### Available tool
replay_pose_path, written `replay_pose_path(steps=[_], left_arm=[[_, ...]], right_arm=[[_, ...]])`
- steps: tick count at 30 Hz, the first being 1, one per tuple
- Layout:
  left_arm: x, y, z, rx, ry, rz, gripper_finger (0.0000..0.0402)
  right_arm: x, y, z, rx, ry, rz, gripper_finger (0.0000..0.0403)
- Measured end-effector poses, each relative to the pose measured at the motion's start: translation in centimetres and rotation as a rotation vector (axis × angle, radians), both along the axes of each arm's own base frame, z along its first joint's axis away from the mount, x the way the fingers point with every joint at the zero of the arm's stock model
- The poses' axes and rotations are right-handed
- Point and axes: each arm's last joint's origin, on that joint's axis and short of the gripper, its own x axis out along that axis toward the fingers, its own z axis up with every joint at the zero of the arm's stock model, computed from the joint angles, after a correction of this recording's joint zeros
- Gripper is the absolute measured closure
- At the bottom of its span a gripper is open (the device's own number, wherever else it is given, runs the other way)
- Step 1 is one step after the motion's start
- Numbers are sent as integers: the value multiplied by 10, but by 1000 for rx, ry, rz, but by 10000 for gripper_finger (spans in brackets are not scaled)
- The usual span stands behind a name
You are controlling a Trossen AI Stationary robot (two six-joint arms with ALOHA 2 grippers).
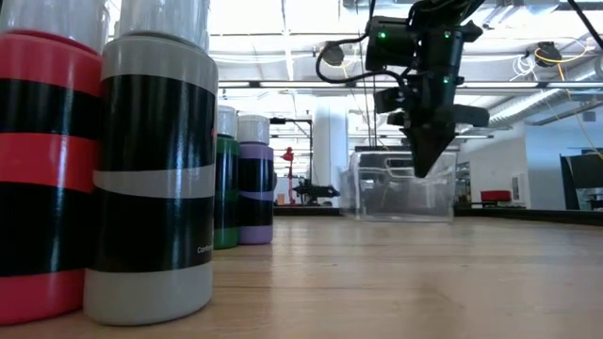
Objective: Pick & Place Paint Supplies
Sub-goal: Adjust the transparent bin
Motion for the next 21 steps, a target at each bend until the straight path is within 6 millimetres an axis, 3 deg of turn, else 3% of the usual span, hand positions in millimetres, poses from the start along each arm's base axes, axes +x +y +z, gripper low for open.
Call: replay_pose_path(steps=[21], left_arm=[[0,0,0,-3,0,0,380]], right_arm=[[10,0,3,40,-123,-38,388]])
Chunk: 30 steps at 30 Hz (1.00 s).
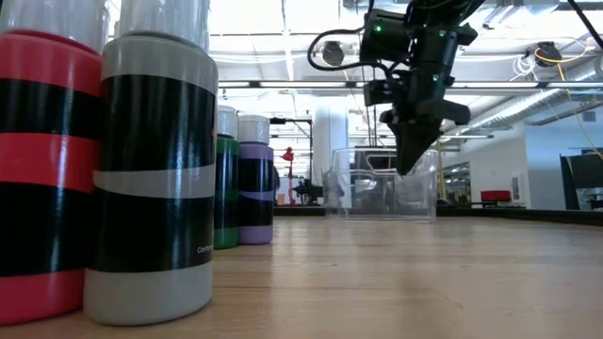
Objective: Pick & Place Paint Supplies
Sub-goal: Adjust the transparent bin
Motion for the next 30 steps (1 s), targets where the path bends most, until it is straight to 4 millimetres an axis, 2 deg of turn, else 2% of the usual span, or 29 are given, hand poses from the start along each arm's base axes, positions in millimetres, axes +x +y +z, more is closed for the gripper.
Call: replay_pose_path(steps=[14,24,27,30], left_arm=[[0,0,0,0,0,0,380],[0,0,0,0,0,0,380],[0,0,0,0,0,0,380],[0,0,0,0,0,0,380]], right_arm=[[10,-2,4,-7,-114,-23,387],[10,-2,4,-9,-116,-20,386],[10,-2,5,-35,-112,-25,368],[11,-4,8,-88,-110,-37,333]])
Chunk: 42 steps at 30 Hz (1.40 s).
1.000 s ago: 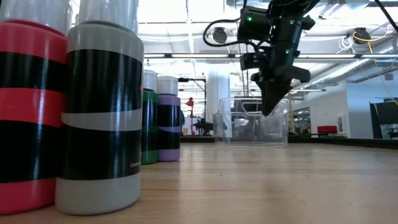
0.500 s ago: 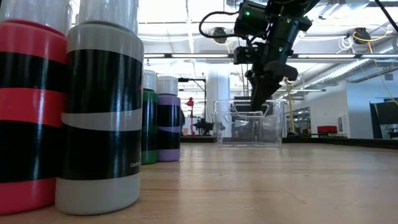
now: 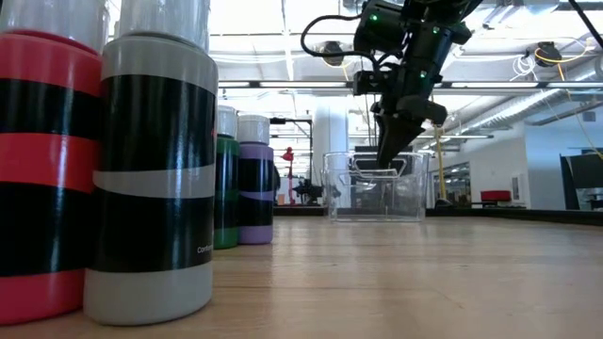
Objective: Pick & Place Paint Supplies
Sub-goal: Adjust the transparent bin, then put the white paint bottle into the transparent bin
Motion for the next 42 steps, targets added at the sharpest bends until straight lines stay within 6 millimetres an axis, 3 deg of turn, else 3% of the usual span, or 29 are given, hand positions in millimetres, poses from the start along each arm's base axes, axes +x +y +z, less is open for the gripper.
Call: replay_pose_path(steps=[9,15,19,27,32,38,42], left_arm=[[0,0,0,-2,0,1,380],[0,0,0,-4,3,7,380],[1,0,-1,-5,7,14,380],[1,0,-1,-3,8,13,380],[1,1,-1,-4,9,22,380],[1,1,-1,1,10,24,380],[1,1,-1,-1,11,24,380]], right_arm=[[-6,7,34,-55,-120,15,230],[-10,22,69,11,-372,48,209],[0,44,77,63,-497,122,210],[40,94,74,53,-746,380,206],[65,102,75,168,-765,461,205],[109,119,74,313,-778,565,200],[131,118,63,407,-787,640,200]])
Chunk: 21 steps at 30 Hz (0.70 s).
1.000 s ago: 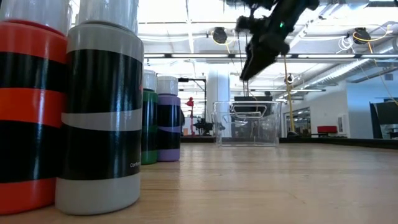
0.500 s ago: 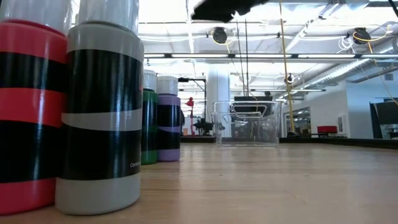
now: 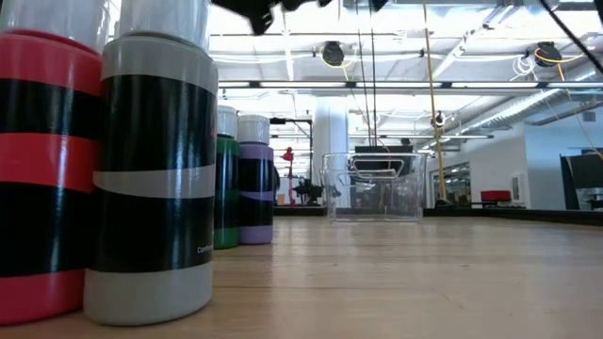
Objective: Pick & Place Paint Supplies
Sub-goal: Put the white paint bottle into the transparent bin
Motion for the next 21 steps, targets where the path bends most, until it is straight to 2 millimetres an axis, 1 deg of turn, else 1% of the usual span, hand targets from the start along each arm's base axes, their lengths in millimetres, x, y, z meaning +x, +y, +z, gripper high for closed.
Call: replay_pose_path(steps=[4,6,9,11,13,17,21], left_arm=[[0,0,0,-2,0,0,380],[0,0,0,-2,2,0,380],[0,0,0,0,4,0,380],[0,0,0,2,5,0,380],[0,0,0,2,6,0,380],[0,0,0,2,6,1,380],[0,0,0,3,7,1,380]], right_arm=[[13,7,-14,-30,-79,29,196],[17,9,-20,3,-76,32,192],[27,8,-36,39,-68,29,185],[30,9,-47,58,-39,25,179],[34,12,-55,68,-51,29,173],[35,14,-61,70,-25,35,166],[35,14,-60,69,-25,29,165]])
